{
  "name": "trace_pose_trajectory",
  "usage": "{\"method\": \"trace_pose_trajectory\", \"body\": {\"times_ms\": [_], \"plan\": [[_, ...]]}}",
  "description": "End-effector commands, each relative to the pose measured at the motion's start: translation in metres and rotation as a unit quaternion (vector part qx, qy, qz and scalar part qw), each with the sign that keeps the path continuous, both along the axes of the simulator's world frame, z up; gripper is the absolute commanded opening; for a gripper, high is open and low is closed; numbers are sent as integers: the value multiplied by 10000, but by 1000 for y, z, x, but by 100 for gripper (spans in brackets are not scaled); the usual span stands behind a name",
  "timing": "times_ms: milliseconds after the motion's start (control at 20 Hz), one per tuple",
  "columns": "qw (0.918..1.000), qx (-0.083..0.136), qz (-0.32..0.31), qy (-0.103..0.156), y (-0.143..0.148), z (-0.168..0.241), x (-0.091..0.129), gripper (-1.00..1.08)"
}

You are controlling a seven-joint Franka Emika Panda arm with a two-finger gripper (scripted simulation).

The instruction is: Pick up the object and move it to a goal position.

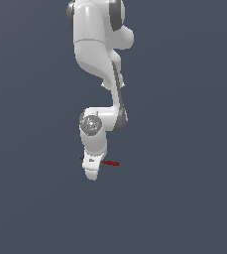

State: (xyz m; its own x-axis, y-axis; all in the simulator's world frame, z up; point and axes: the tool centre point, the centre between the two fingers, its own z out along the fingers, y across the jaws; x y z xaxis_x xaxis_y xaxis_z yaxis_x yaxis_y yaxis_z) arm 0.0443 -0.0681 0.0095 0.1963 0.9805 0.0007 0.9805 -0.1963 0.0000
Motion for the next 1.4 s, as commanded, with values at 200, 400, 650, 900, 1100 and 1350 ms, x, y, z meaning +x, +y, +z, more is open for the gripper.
{"method": "trace_pose_trajectory", "body": {"times_ms": [200, 400, 650, 900, 1100, 1350], "plan": [[10000, 2, 6, 0, 2, 5, 0, -100], [10000, -2, 6, 0, 7, 20, 0, -100], [10000, -2, 6, 0, 19, 53, 1, -100], [10000, -5, 5, 1, 35, 103, 3, -100], [10000, -6, 1, 2, 50, 148, 5, -100], [10000, -3, -4, 2, 65, 194, 7, -100]]}}
